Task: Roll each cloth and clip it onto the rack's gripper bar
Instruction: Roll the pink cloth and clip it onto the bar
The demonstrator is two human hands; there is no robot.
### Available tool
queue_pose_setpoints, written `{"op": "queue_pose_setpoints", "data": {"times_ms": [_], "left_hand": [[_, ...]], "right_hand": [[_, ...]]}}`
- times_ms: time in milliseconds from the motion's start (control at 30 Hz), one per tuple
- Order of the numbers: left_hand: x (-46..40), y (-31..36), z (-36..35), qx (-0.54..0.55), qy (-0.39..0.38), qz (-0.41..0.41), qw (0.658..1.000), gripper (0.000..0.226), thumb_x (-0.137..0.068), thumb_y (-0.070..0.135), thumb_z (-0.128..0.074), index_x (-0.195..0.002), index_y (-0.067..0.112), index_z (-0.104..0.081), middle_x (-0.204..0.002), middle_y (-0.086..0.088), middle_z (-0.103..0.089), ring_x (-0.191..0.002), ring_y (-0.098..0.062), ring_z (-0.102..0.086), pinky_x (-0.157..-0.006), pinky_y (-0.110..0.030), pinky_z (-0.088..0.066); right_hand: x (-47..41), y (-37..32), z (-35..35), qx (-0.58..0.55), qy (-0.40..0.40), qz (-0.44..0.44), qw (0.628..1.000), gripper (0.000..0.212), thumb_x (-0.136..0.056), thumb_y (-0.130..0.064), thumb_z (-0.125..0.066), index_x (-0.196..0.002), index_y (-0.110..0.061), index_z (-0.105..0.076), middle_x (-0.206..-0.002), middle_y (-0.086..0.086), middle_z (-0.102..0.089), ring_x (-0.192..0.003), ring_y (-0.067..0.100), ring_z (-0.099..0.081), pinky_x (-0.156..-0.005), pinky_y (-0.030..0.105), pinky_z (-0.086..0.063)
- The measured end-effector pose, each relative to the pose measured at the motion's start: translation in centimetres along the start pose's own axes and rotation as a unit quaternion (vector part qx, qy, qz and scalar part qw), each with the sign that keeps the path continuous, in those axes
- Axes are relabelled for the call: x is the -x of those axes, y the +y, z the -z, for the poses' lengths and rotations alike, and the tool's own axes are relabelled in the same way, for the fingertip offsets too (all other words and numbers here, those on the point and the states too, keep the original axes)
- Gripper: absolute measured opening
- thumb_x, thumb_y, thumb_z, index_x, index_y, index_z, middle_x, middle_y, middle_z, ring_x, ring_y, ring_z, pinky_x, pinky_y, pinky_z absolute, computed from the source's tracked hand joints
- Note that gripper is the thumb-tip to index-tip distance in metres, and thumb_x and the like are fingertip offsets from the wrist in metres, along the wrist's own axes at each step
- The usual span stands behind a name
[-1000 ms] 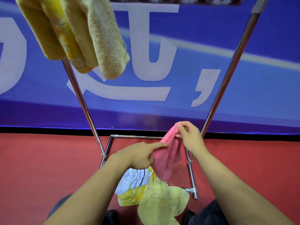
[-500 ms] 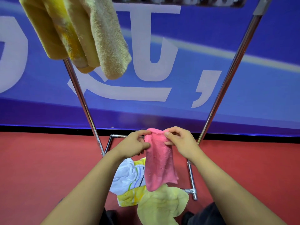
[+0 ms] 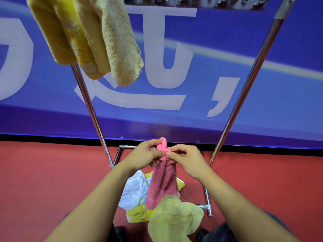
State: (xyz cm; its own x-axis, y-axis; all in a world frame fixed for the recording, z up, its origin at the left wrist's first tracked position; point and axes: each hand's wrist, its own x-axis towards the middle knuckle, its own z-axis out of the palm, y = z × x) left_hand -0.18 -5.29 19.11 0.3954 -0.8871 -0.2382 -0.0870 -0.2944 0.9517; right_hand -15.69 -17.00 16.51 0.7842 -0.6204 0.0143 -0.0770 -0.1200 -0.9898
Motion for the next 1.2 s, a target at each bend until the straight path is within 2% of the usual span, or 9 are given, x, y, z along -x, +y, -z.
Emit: {"op": "queue_pose_setpoints", "data": {"times_ms": [100,267,467,567,633,733,933,1033,1200], "left_hand": [[0.1,0.2,-0.2,0.053,-0.011,0.013,0.998,0.045,-0.096,-0.002,-0.056,-0.138,0.014,-0.056,-0.077,-0.01,-0.069,-0.066,-0.019,-0.067,-0.059,-0.025,-0.052],[0.9,1.2,-0.4,0.18,-0.019,0.027,0.983,0.032,-0.097,-0.002,-0.039,-0.096,0.014,-0.066,-0.08,-0.014,-0.072,-0.08,-0.027,-0.071,-0.077,-0.029,-0.06],[0.3,0.9,-0.8,0.197,-0.018,0.032,0.98,0.036,-0.096,-0.004,-0.036,-0.119,0.008,-0.061,-0.098,-0.025,-0.074,-0.091,-0.03,-0.07,-0.078,-0.028,-0.062],[-0.6,-0.4,-0.5,-0.03,0.042,-0.006,0.999,0.041,-0.097,0.003,-0.046,-0.135,0.011,-0.057,-0.094,-0.01,-0.077,-0.084,-0.02,-0.073,-0.083,-0.031,-0.061],[-0.8,-1.1,0.0,-0.25,0.099,-0.069,0.961,0.029,-0.094,0.023,-0.063,-0.123,0.025,-0.062,-0.095,0.004,-0.072,-0.084,-0.014,-0.07,-0.084,-0.033,-0.057],[-0.7,-1.1,0.1,-0.324,0.157,-0.132,0.923,0.022,-0.086,0.042,-0.075,-0.097,0.029,-0.06,-0.098,0.009,-0.06,-0.089,-0.011,-0.065,-0.083,-0.035,-0.053],[-0.4,0.1,-0.8,-0.202,0.166,-0.173,0.949,0.025,-0.084,0.03,-0.082,-0.082,0.027,-0.057,-0.078,0.011,-0.069,-0.074,0.0,-0.066,-0.073,-0.023,-0.052],[-0.1,0.4,-1.2,-0.091,0.157,-0.18,0.967,0.027,-0.087,0.014,-0.079,-0.097,0.021,-0.056,-0.082,0.007,-0.064,-0.07,0.002,-0.061,-0.072,-0.014,-0.048],[0.4,0.7,-1.7,0.036,0.084,-0.19,0.978,0.055,-0.086,0.011,-0.08,-0.133,0.02,-0.054,-0.104,0.006,-0.066,-0.095,-0.003,-0.067,-0.086,-0.019,-0.053]], "right_hand": [[0.1,0.1,-0.1,0.019,-0.002,0.011,1.0,0.014,-0.089,-0.007,-0.075,-0.1,-0.014,-0.078,-0.097,0.004,-0.079,-0.089,0.016,-0.075,-0.087,0.036,-0.06],[0.3,-0.5,0.0,0.034,0.008,0.01,0.999,0.027,-0.077,-0.013,-0.086,-0.101,-0.022,-0.077,-0.099,-0.005,-0.079,-0.092,0.008,-0.072,-0.085,0.021,-0.054],[0.2,-0.4,-0.3,0.027,0.062,0.015,0.998,0.019,-0.077,-0.011,-0.086,-0.092,-0.019,-0.077,-0.088,-0.001,-0.078,-0.079,0.009,-0.07,-0.081,0.03,-0.058],[0.0,-0.5,0.0,0.05,0.065,0.021,0.996,0.014,-0.083,-0.011,-0.081,-0.092,-0.02,-0.077,-0.088,-0.003,-0.078,-0.08,0.008,-0.07,-0.081,0.028,-0.057],[-0.3,-0.4,0.4,0.072,0.074,0.028,0.994,0.014,-0.085,-0.011,-0.079,-0.095,-0.022,-0.077,-0.09,-0.005,-0.077,-0.081,0.008,-0.07,-0.081,0.028,-0.057],[-0.6,-0.4,1.0,0.061,0.093,0.029,0.993,0.014,-0.089,-0.007,-0.074,-0.1,-0.016,-0.075,-0.095,-0.001,-0.076,-0.079,0.012,-0.07,-0.07,0.027,-0.057],[-0.9,-1.0,1.5,0.032,0.133,0.037,0.99,0.016,-0.094,-0.007,-0.069,-0.106,-0.014,-0.074,-0.1,0.001,-0.076,-0.079,0.011,-0.07,-0.076,0.03,-0.059],[-0.7,-1.4,1.6,0.012,0.141,0.044,0.989,0.018,-0.095,-0.01,-0.068,-0.11,-0.016,-0.075,-0.101,0.0,-0.076,-0.081,0.013,-0.072,-0.081,0.035,-0.061],[-0.3,-3.1,1.1,-0.072,0.126,0.063,0.987,0.02,-0.095,-0.005,-0.066,-0.111,-0.013,-0.075,-0.102,0.002,-0.078,-0.079,0.011,-0.073,-0.077,0.024,-0.058]]}}
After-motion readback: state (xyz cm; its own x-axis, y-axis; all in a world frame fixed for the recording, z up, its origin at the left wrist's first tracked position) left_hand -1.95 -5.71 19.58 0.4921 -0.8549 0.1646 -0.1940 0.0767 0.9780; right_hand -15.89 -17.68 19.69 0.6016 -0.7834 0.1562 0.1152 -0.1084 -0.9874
